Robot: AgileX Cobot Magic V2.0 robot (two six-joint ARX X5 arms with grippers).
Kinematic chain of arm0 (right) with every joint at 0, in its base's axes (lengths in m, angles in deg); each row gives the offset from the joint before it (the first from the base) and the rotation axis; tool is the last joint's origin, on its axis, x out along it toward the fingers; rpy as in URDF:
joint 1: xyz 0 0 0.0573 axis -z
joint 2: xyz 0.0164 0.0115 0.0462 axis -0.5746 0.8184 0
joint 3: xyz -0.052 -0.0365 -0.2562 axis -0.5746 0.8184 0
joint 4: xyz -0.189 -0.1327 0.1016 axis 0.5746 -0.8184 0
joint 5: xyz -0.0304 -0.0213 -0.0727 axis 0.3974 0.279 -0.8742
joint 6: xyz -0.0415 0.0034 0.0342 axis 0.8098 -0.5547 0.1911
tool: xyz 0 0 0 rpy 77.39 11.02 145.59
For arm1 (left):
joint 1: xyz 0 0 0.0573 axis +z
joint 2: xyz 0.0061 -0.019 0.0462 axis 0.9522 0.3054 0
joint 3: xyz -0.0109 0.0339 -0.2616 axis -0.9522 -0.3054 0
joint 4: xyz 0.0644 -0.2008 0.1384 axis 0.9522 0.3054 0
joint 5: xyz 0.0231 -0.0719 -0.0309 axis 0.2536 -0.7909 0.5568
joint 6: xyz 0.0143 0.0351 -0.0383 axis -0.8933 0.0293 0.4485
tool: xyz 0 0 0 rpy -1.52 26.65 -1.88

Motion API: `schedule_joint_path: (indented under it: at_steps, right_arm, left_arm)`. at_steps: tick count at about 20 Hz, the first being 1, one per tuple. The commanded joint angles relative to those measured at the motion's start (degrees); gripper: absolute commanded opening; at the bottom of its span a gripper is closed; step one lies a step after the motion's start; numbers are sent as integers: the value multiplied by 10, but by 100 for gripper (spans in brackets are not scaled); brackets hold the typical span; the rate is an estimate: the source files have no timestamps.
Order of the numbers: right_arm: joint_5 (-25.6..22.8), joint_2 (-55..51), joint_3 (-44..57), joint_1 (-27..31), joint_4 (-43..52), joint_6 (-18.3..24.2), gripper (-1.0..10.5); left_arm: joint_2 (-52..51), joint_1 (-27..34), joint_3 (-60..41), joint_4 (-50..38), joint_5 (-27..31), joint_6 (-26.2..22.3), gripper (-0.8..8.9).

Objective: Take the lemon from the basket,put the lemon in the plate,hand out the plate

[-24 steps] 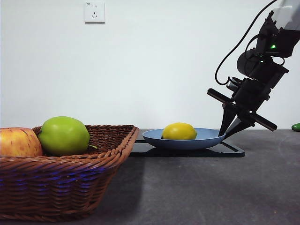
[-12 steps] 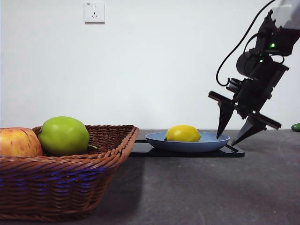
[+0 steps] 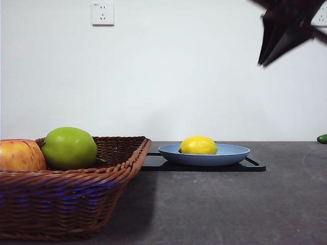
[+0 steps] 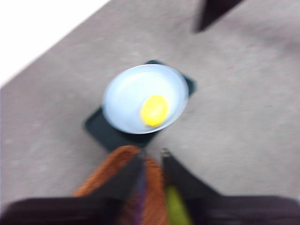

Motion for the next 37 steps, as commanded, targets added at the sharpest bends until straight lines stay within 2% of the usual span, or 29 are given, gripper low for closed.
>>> schedule_joint_path:
  at_steps: [1,3,4,6,10,13,16,20,22,35,37]
  right_arm:
    - [-19,-28,-11,-19,-27,25,5]
    - [-91,-64,-8,-48,-32,26,5]
    - [-140,-86,-3,-65,-29,25,5]
    - [-201,-130,25,-96,7,22,5]
    - [-256,-240,149,-141,152,9,5]
    - [-259,-332,288,-164,291,-4,5]
    - [-275,-406,416,-179,387,-18,6]
    - [-304,-481,559,-200,505,-28,6]
    - [-304,-495,610,-201,566,-53,6]
    - [-302,-491,617,-195,575,-62,11]
    - [-302,-491,617,-195,575,-62,11]
  left_arm:
    - [12,17,10,-1,3,-36,6]
    - [15,53,4,0,-4,-42,6]
    - [15,76,-2,2,-25,-42,6]
    - [12,124,-23,2,-59,-42,6]
    - [-19,213,-120,-41,-150,-30,6]
    - [-63,248,-222,-137,-208,-4,6]
    - [-118,264,-335,-244,-207,0,6]
    - [-203,267,-478,-369,-208,37,6]
    - [-239,267,-522,-395,-209,38,6]
    - [-247,267,-526,-397,-204,36,6]
    - [-280,268,-526,-381,-203,35,6]
